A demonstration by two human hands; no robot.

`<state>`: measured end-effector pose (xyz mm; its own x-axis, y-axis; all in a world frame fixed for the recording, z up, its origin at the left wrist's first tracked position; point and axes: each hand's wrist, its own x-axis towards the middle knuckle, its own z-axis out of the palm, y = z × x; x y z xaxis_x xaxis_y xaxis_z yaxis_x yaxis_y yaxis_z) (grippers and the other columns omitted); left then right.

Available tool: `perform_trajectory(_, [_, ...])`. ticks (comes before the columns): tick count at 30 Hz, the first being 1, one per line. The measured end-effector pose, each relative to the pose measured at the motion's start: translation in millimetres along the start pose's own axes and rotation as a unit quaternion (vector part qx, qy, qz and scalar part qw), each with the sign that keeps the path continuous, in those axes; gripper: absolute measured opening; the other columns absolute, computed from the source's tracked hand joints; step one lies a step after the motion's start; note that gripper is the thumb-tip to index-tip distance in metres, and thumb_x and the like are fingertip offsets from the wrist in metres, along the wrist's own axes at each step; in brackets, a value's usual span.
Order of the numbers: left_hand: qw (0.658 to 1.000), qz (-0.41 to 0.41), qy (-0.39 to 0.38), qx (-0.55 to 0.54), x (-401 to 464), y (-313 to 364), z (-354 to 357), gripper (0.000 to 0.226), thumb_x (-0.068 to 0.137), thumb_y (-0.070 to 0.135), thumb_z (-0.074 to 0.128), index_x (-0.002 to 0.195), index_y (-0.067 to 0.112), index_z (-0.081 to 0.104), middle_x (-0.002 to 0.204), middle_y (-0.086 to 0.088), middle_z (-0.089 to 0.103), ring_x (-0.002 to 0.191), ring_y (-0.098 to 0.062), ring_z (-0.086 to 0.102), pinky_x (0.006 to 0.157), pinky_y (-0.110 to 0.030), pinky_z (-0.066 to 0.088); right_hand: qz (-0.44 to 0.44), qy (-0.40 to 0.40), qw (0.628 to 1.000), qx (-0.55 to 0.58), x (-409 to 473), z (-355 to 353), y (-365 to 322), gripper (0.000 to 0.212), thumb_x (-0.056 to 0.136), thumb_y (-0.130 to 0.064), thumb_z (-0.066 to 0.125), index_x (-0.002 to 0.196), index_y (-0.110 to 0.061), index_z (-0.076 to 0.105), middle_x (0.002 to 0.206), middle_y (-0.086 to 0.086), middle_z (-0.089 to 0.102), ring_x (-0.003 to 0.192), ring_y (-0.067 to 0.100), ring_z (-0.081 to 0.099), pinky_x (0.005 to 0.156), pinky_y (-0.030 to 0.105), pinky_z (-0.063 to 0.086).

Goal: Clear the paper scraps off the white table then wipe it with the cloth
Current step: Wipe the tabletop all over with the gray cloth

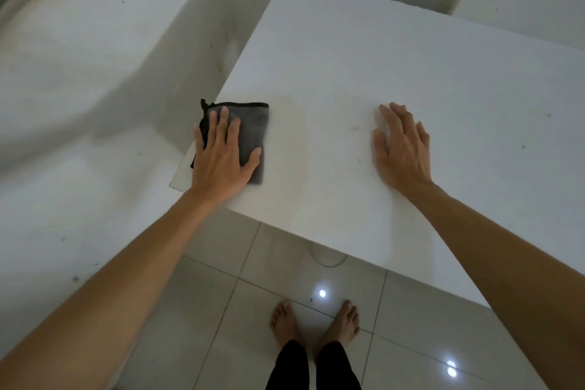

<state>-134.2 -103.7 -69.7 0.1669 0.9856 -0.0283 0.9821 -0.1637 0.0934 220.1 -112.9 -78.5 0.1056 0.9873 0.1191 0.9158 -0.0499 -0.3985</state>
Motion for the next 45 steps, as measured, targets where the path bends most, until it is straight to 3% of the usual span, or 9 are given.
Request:
perform_trajectory(4, [1.0,-0.015,0.007,0.0,6.5,5.9,9.1,0.082,0.095,0.056,0.019,0.159,0.005,0.009,0.166,-0.019,0.001,0.154,-0.034,-0.003,0.122,-0.059,0.002,0.037,0.014,0.999,0.001,4.2,-5.8,13.2,0.051,0.106,-0.034,0.039,0.155,-0.021,0.035,0.162,0.003,0.033,0.152,0.02,0.026,0.125,0.05,0.017])
perform_trajectory(12, [0.996,0.0,0.074,-0.054,5.2,34.5,15.8,0.056,0.106,0.029,0.023,0.154,0.001,0.03,0.164,-0.019,0.02,0.153,-0.033,0.015,0.124,-0.052,0.011,0.057,0.019,0.998,-0.005,10.2,-12.4,29.0,0.052,0.106,-0.037,0.036,0.155,-0.021,0.034,0.161,0.003,0.033,0.151,0.021,0.027,0.125,0.049,0.017])
perform_trajectory(20, [0.947,0.272,0.044,-0.164,-66.1,130.7,22.9,0.049,0.088,0.004,0.059,0.137,0.005,0.057,0.155,-0.012,0.042,0.147,-0.031,0.032,0.123,-0.048,0.022,0.062,0.017,0.998,-0.006,7.2,-6.0,26.6,0.05,0.107,-0.036,0.034,0.154,-0.019,0.036,0.161,0.002,0.033,0.151,0.02,0.026,0.125,0.05,0.014])
perform_trajectory(25, [0.815,0.569,0.079,-0.068,-78.0,143.1,10.3,0.027,0.1,0.005,0.049,0.12,0.008,0.067,0.144,-0.014,0.055,0.134,-0.031,0.05,0.116,-0.042,0.035,0.059,0.018,0.998,-0.009,8.8,-7.5,26.8,0.049,0.107,-0.037,0.036,0.152,-0.02,0.038,0.159,0.001,0.034,0.149,0.02,0.03,0.125,0.051,0.016])
perform_trajectory(27, [0.842,0.507,0.16,-0.09,-45.5,132.1,-0.3,0.027,0.103,0.006,0.046,0.118,0.004,0.068,0.14,-0.019,0.058,0.127,-0.036,0.057,0.113,-0.037,0.039,0.056,0.02,0.998,-0.01,8.7,-7.2,27.6,0.048,0.107,-0.037,0.036,0.152,-0.02,0.038,0.159,0.001,0.035,0.149,0.02,0.03,0.124,0.051,0.016])
perform_trajectory(30, [0.942,0.22,0.13,-0.218,17.6,90.9,-13.0,0.037,0.09,0.016,0.046,0.124,0.011,0.059,0.137,-0.034,0.052,0.122,-0.049,0.056,0.107,-0.025,0.041,0.058,0.016,0.998,-0.006,9.5,-7.2,27.5,0.049,0.106,-0.037,0.036,0.152,-0.021,0.038,0.159,0.0,0.034,0.149,0.017,0.029,0.125,0.049,0.015])
perform_trajectory(33, [0.986,0.035,0.079,-0.142,58.7,46.6,-4.7,0.054,0.091,0.019,0.038,0.141,0.003,0.049,0.155,-0.024,0.036,0.141,-0.044,0.037,0.114,-0.056,0.033,0.061,0.018,0.998,-0.006,9.7,-7.3,26.7,0.049,0.106,-0.038,0.035,0.152,-0.021,0.039,0.159,-0.001,0.033,0.149,0.016,0.028,0.126,0.048,0.014])
perform_trajectory(37, [0.998,0.058,0.028,-0.026,49.0,47.0,16.8,0.066,0.102,0.051,0.019,0.16,0.02,0.015,0.167,-0.014,0.007,0.154,-0.033,0.004,0.122,-0.061,0.003,0.064,0.016,0.998,-0.011,9.7,-6.1,27.5,0.051,0.106,-0.04,0.034,0.153,-0.022,0.038,0.16,-0.001,0.032,0.151,0.017,0.027,0.126,0.047,0.014])
perform_trajectory(45, [0.963,0.27,-0.006,0.001,-22.0,112.0,13.7,0.073,0.101,0.064,0.023,0.161,0.025,0.005,0.168,-0.012,-0.004,0.155,-0.031,-0.006,0.119,-0.063,0.008,0.057,0.008,0.998,-0.006,9.6,-6.5,30.2,0.05,0.107,-0.039,0.033,0.154,-0.021,0.036,0.163,-0.001,0.03,0.153,0.017,0.022,0.126,0.048,0.014])
